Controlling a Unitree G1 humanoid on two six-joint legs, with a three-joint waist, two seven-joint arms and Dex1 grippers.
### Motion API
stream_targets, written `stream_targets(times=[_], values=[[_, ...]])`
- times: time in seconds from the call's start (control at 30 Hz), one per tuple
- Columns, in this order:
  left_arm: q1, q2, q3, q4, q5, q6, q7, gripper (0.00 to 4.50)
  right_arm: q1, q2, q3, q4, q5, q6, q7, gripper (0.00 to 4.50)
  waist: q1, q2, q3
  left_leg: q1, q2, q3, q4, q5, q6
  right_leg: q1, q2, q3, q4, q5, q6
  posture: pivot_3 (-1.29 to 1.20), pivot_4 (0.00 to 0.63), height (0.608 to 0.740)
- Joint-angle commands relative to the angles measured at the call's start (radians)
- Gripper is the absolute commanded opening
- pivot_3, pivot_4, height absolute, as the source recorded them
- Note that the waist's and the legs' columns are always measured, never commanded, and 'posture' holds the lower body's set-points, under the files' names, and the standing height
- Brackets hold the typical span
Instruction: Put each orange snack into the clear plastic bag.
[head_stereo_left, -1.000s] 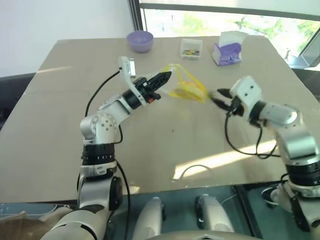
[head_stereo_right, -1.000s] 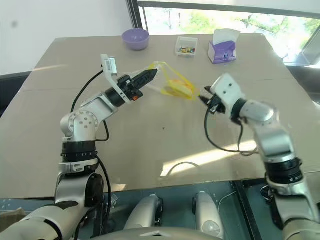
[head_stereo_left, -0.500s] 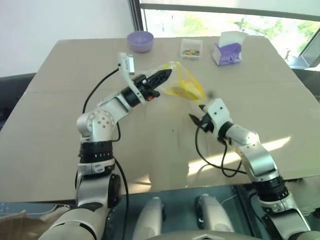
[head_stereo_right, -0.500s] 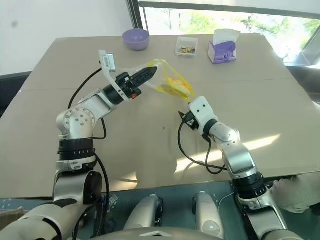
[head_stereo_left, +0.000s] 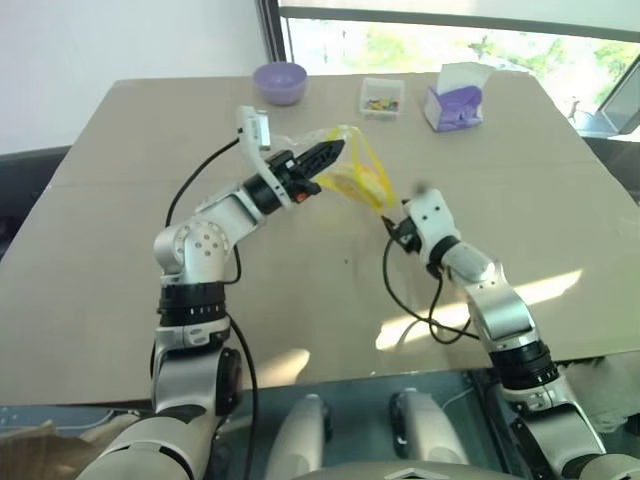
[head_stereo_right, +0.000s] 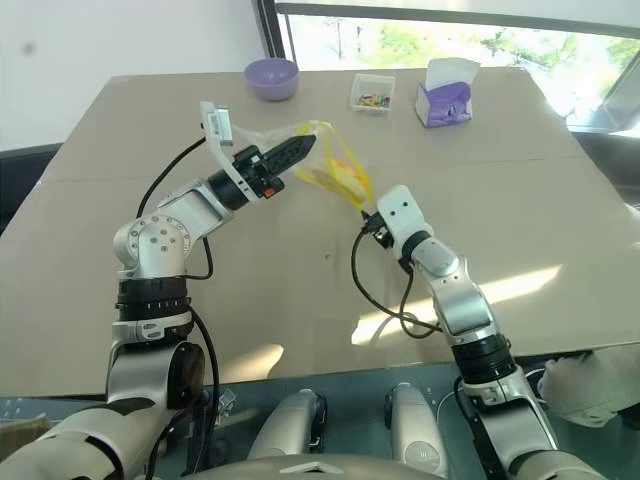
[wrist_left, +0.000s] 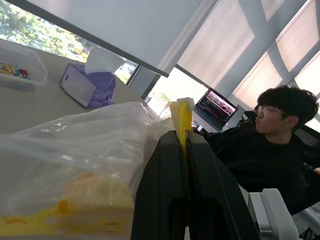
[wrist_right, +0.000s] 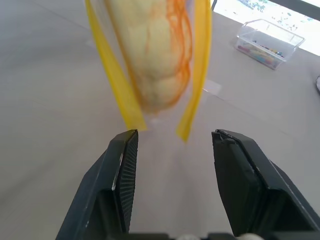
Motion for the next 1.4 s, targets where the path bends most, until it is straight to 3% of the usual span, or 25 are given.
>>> stream_targets(times=[0.03,0.67,0.77,0.87,0.9,1.03,1.2,1.4], values=[[-0.018,0.001,0.013,-0.057,-0.025,-0.004,0.000,0.00,-0.019,0.007,-0.002,-0.028,-0.004,-0.033,0.002,2.52,0.000,0.000,0.000,0.000,0.000,0.000,0.000,0.000,0.000,0.000,0.000,0.000,0.000,0.000,0.000,0.00,0.150,0.740],[-0.018,-0.001,0.010,-0.064,-0.038,0.006,0.004,0.00,-0.045,0.035,-0.021,0.015,0.000,-0.039,0.004,2.52,0.000,0.000,0.000,0.000,0.000,0.000,0.000,0.000,0.000,0.000,0.000,0.000,0.000,0.000,0.000,0.00,0.150,0.740],[-0.016,-0.002,0.012,-0.067,-0.043,0.007,0.006,0.00,-0.059,0.042,-0.028,0.056,0.001,-0.059,-0.007,1.66,0.000,0.000,0.000,0.000,0.000,0.000,0.000,0.000,0.000,0.000,0.000,0.000,0.000,0.000,0.000,0.00,0.150,0.740],[-0.013,-0.004,0.013,-0.070,-0.048,0.008,0.010,0.00,-0.073,0.048,-0.035,0.089,0.001,-0.078,-0.011,0.28,0.000,0.000,0.000,0.000,0.000,0.000,0.000,0.000,0.000,0.000,0.000,0.000,0.000,0.000,0.000,0.00,0.150,0.740],[-0.011,-0.004,0.012,-0.072,-0.049,0.008,0.011,0.00,-0.076,0.048,-0.038,0.098,-0.001,-0.086,-0.014,0.07,-0.001,0.000,0.000,0.000,0.000,0.000,0.000,0.000,0.000,0.000,0.000,0.000,0.000,0.000,0.000,0.00,0.150,0.740],[-0.005,-0.006,0.011,-0.074,-0.050,0.004,0.015,0.00,-0.086,0.036,-0.051,0.117,-0.007,-0.109,-0.019,0.07,-0.001,0.000,0.000,0.000,0.000,0.000,0.000,0.000,0.000,0.000,0.000,0.000,0.000,0.000,0.000,0.00,0.150,0.740],[-0.007,-0.001,-0.022,-0.059,0.000,-0.034,0.001,0.00,-0.114,-0.137,-0.047,0.092,-0.113,-0.153,0.017,0.07,0.004,0.000,0.000,0.000,0.000,0.000,0.000,0.000,0.000,0.000,0.000,0.000,0.000,0.000,0.000,0.00,0.150,0.740],[-0.004,0.109,-0.248,0.001,0.271,-0.185,-0.138,0.00,-0.176,-0.445,-0.039,0.044,-0.187,-0.195,0.220,0.07,0.002,0.000,0.000,0.000,-0.001,0.001,-0.001,0.000,0.000,0.000,-0.001,0.000,-0.001,0.000,0.000,0.00,0.150,0.740]])
